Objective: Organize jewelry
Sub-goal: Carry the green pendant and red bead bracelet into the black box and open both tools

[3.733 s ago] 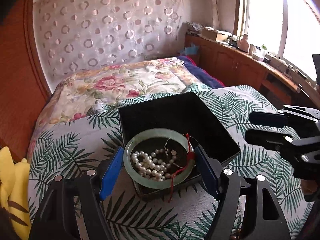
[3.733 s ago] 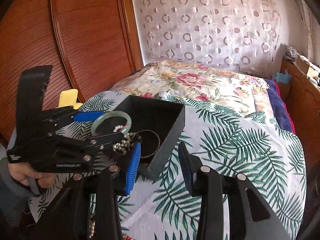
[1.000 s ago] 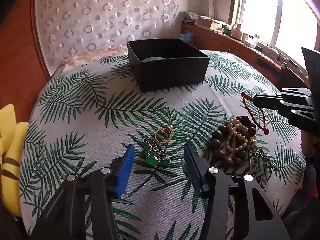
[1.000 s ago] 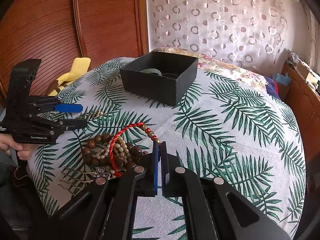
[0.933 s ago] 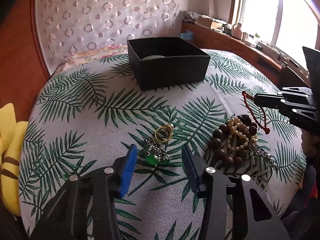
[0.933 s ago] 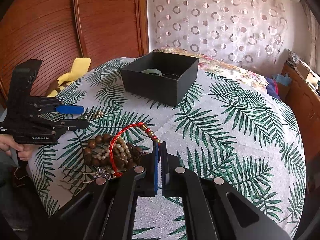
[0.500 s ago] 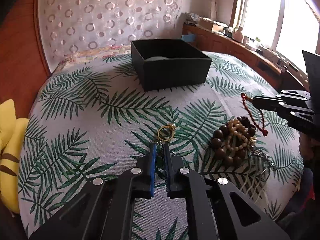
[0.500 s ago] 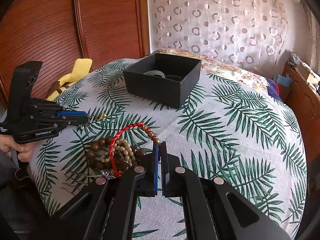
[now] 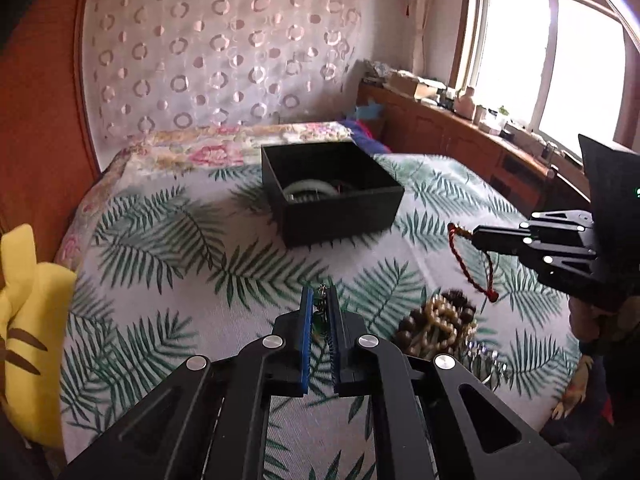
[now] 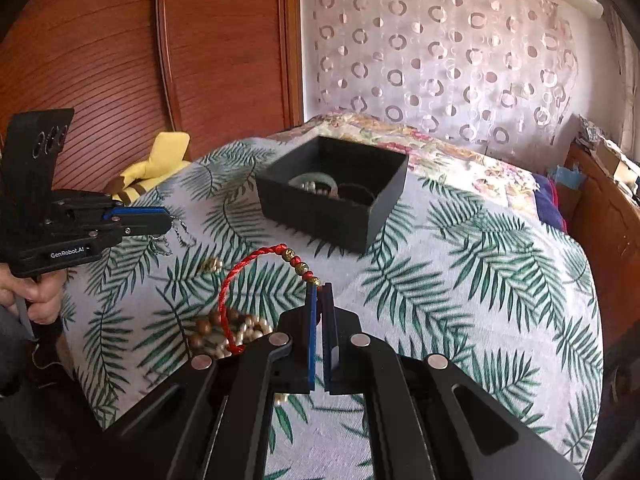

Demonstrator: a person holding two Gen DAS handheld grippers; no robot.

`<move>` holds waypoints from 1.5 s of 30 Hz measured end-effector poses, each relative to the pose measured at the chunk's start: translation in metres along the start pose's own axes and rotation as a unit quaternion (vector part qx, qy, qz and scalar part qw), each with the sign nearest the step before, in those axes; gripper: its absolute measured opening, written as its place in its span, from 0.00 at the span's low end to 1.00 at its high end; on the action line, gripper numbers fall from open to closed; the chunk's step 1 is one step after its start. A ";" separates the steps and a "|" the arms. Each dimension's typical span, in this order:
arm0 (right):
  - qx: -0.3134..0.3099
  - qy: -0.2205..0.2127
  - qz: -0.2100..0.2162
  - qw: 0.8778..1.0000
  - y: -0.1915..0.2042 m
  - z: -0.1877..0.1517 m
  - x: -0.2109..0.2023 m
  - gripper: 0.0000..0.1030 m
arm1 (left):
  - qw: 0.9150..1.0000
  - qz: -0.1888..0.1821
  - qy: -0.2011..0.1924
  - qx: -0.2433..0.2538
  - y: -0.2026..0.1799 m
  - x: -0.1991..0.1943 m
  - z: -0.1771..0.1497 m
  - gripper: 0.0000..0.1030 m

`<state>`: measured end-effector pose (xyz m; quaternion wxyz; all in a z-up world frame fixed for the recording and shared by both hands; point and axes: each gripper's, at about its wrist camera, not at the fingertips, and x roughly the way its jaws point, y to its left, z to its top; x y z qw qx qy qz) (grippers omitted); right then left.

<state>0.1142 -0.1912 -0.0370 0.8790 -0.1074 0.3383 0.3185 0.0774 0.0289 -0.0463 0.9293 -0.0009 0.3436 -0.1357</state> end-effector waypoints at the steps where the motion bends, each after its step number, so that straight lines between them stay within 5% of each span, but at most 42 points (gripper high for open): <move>1: -0.001 -0.003 -0.001 1.000 0.000 0.004 0.000 0.03 | 1.000 0.000 -0.002 0.001 0.000 -0.001 0.003 0.06; 20: 0.027 -0.017 -0.031 0.999 -0.035 0.078 0.056 0.03 | 0.999 0.007 -0.042 0.028 -0.009 0.015 0.086 0.06; 33: 0.041 0.007 -0.027 0.999 -0.049 0.088 0.102 0.04 | 1.000 0.018 -0.009 0.024 -0.009 0.069 0.103 0.06; 36: 0.042 0.008 -0.026 0.999 -0.052 0.086 0.102 0.04 | 1.000 0.018 -0.005 0.020 -0.007 0.076 0.105 0.06; 39: 0.042 0.005 -0.022 0.999 -0.053 0.086 0.100 0.15 | 1.000 0.017 -0.002 0.017 -0.006 0.082 0.105 0.06; 45: 0.046 -0.009 -0.015 0.999 -0.051 0.077 0.083 0.15 | 1.000 0.016 0.001 0.006 -0.002 0.089 0.108 0.06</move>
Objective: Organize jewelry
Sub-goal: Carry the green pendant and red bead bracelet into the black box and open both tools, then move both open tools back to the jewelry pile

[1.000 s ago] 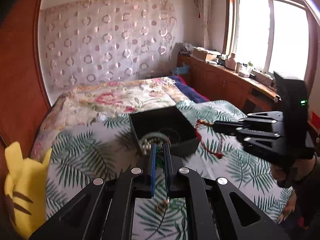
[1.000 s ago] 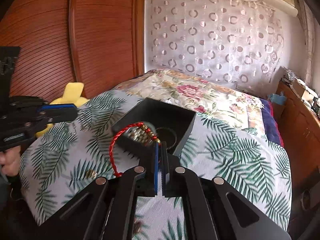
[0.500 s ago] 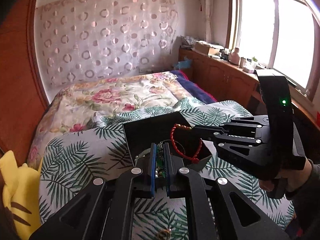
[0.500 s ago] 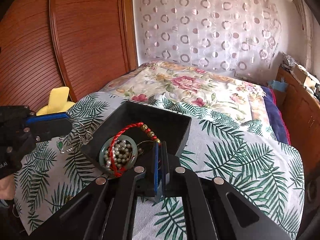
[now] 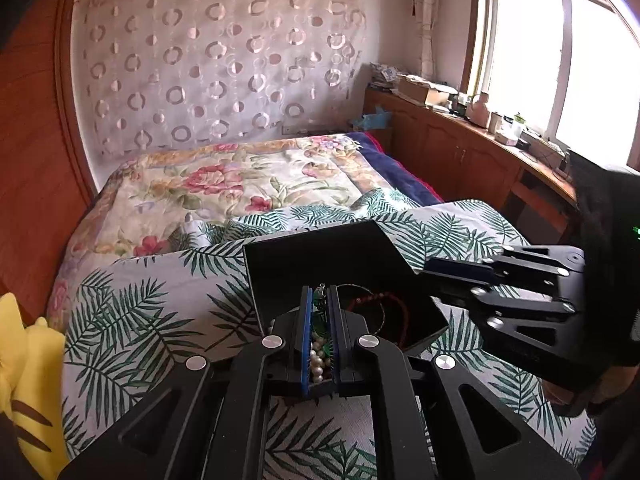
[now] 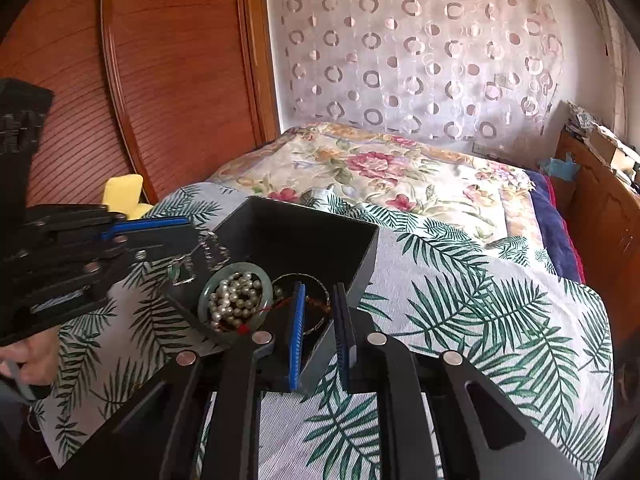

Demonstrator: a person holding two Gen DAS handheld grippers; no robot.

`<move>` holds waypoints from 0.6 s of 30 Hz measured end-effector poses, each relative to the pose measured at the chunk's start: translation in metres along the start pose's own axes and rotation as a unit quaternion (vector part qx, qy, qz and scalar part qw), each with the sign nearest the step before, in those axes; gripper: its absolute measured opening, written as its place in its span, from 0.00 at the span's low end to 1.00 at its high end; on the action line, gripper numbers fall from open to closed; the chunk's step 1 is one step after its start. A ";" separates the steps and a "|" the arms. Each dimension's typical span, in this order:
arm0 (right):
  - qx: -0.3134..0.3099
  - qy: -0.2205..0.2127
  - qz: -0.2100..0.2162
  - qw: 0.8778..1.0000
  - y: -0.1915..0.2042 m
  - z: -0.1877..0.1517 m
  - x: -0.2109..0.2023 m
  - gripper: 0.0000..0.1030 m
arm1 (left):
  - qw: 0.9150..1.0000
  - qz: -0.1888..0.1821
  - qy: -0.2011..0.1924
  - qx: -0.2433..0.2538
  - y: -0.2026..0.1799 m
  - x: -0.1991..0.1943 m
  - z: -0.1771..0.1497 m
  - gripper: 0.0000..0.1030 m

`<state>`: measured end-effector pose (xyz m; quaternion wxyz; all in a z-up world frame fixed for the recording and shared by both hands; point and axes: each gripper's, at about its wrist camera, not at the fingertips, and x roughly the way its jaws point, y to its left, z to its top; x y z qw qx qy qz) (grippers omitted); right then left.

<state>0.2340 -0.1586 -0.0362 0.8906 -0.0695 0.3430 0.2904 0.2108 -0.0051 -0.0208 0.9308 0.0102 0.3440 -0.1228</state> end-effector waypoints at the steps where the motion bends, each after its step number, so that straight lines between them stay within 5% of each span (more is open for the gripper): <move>1: -0.001 -0.002 0.002 1.000 0.001 -0.001 -0.003 0.15 | 1.000 -0.001 0.001 -0.002 0.001 0.001 0.000 0.06; 6: -0.001 -0.009 0.008 1.000 0.006 -0.009 -0.016 0.15 | 1.000 0.001 0.002 -0.001 0.001 0.001 0.000 0.10; 8: 0.002 -0.014 0.013 1.000 0.008 -0.015 -0.025 0.15 | 1.000 0.006 0.000 0.002 0.000 -0.002 -0.002 0.25; 18: 0.001 -0.012 0.034 0.999 0.024 -0.064 -0.066 0.15 | 1.000 0.006 -0.014 0.010 -0.004 -0.038 -0.044 0.62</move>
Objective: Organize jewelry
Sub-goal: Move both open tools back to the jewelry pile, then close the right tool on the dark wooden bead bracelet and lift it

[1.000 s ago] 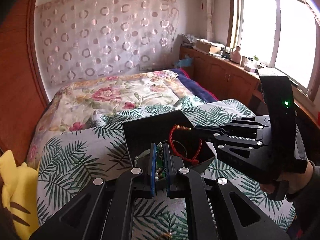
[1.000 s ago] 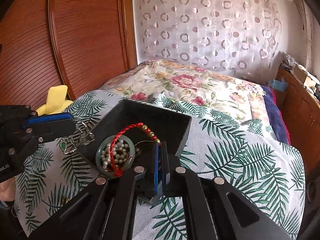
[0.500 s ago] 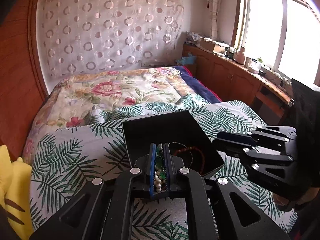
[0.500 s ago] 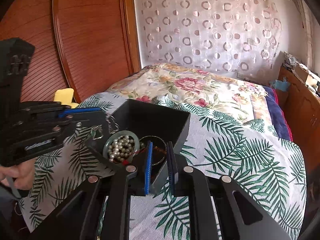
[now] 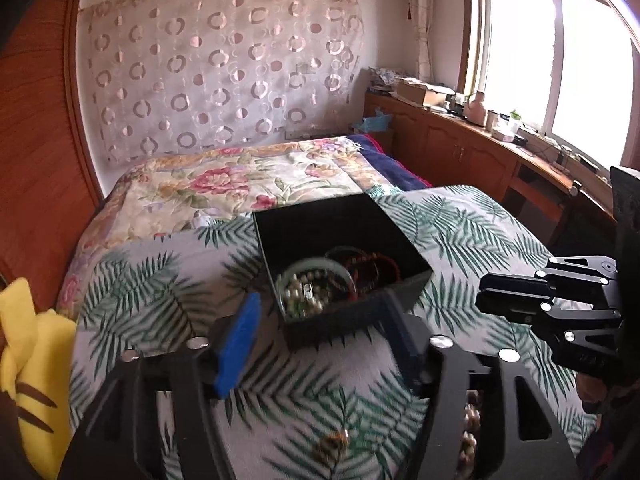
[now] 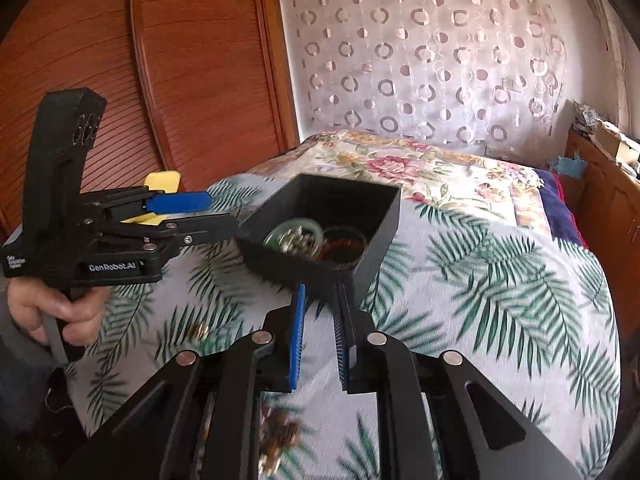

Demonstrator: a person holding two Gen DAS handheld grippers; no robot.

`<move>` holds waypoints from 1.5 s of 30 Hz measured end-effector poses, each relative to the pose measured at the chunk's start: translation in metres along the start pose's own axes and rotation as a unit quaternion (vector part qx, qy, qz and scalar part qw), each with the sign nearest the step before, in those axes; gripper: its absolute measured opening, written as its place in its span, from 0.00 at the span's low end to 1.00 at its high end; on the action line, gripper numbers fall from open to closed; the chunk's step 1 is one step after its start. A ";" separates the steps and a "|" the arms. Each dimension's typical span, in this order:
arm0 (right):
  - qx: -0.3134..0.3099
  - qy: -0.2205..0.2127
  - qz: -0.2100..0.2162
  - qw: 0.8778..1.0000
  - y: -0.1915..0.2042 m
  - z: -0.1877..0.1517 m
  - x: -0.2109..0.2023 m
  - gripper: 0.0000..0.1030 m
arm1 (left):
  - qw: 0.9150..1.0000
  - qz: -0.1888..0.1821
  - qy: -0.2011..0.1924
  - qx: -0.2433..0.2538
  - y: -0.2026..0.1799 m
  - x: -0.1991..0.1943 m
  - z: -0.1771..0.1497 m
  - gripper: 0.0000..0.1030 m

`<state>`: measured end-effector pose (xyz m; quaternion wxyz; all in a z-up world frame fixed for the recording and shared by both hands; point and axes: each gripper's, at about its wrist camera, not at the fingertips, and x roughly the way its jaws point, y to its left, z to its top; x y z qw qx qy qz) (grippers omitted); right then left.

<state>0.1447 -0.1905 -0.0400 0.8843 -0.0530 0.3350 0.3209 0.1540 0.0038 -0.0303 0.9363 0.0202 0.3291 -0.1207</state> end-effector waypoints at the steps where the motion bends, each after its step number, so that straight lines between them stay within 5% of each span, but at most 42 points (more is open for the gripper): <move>1: -0.001 0.003 0.000 1.000 0.001 -0.003 -0.002 0.15 | 1.000 -0.004 -0.001 -0.003 0.000 -0.005 -0.007 0.64; 18: 0.008 0.054 -0.006 0.999 0.012 -0.060 -0.011 0.24 | 1.000 -0.003 0.016 -0.015 -0.003 -0.034 -0.068 0.72; 36: -0.031 0.111 -0.014 0.993 0.027 -0.055 0.018 0.24 | 0.999 -0.003 0.021 -0.027 0.004 -0.038 -0.079 0.72; 45: -0.027 0.086 -0.008 0.996 0.024 -0.057 0.002 0.17 | 0.999 -0.005 0.026 -0.026 0.004 -0.036 -0.082 0.72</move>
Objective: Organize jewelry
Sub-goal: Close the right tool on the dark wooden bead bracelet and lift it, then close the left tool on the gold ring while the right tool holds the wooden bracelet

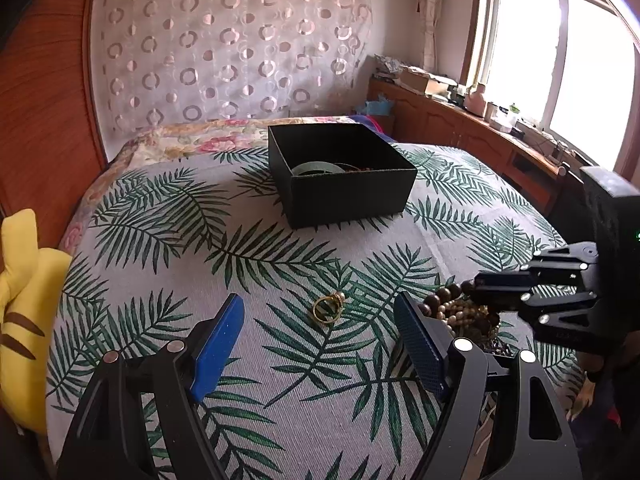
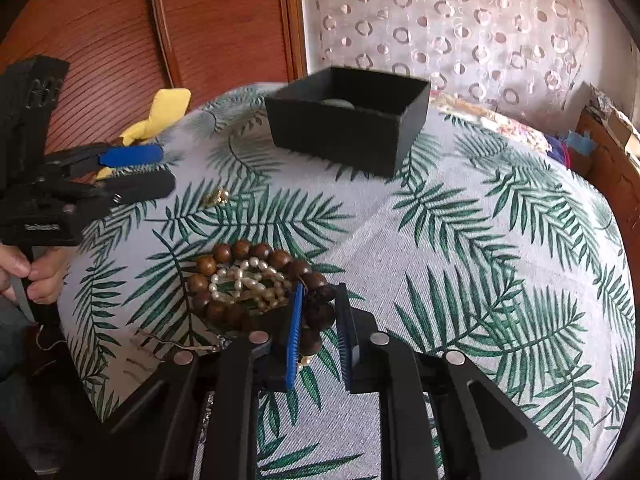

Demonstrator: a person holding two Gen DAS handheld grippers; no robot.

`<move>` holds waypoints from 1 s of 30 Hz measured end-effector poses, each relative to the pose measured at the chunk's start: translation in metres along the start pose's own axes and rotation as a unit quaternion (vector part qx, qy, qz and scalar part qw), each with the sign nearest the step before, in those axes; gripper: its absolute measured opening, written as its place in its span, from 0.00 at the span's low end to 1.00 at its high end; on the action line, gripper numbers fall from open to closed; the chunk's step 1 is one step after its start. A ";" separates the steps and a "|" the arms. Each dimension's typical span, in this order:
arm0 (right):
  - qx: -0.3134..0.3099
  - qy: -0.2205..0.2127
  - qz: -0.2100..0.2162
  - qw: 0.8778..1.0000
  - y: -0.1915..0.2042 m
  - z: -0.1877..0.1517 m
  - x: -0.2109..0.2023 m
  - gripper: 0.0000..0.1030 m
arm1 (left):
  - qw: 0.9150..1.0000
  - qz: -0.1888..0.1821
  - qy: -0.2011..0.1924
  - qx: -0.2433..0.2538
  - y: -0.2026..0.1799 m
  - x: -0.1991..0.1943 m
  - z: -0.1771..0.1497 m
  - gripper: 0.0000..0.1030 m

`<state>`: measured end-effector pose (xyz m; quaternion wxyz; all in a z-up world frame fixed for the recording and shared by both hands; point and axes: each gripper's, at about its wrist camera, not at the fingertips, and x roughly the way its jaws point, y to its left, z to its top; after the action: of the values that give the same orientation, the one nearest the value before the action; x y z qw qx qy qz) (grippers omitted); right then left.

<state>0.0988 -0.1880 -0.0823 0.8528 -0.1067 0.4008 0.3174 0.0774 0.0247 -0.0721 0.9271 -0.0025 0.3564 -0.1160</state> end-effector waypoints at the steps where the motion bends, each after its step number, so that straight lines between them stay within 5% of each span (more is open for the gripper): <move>1: 0.003 -0.011 0.005 1.000 -0.001 0.002 -0.005 0.17 | 1.000 0.000 0.002 0.000 0.000 0.001 0.000 0.72; 18: -0.006 -0.098 0.004 0.995 -0.001 0.043 -0.054 0.17 | 0.999 -0.010 0.028 0.019 -0.009 0.011 -0.005 0.72; 30: -0.006 -0.100 -0.011 0.995 -0.008 0.053 -0.054 0.17 | 0.998 -0.012 0.057 0.030 -0.014 0.030 0.001 0.41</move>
<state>0.1110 -0.1953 -0.0073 0.8916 -0.0835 0.3102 0.3191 0.0966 0.0048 -0.0895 0.9036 0.0271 0.4046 -0.1380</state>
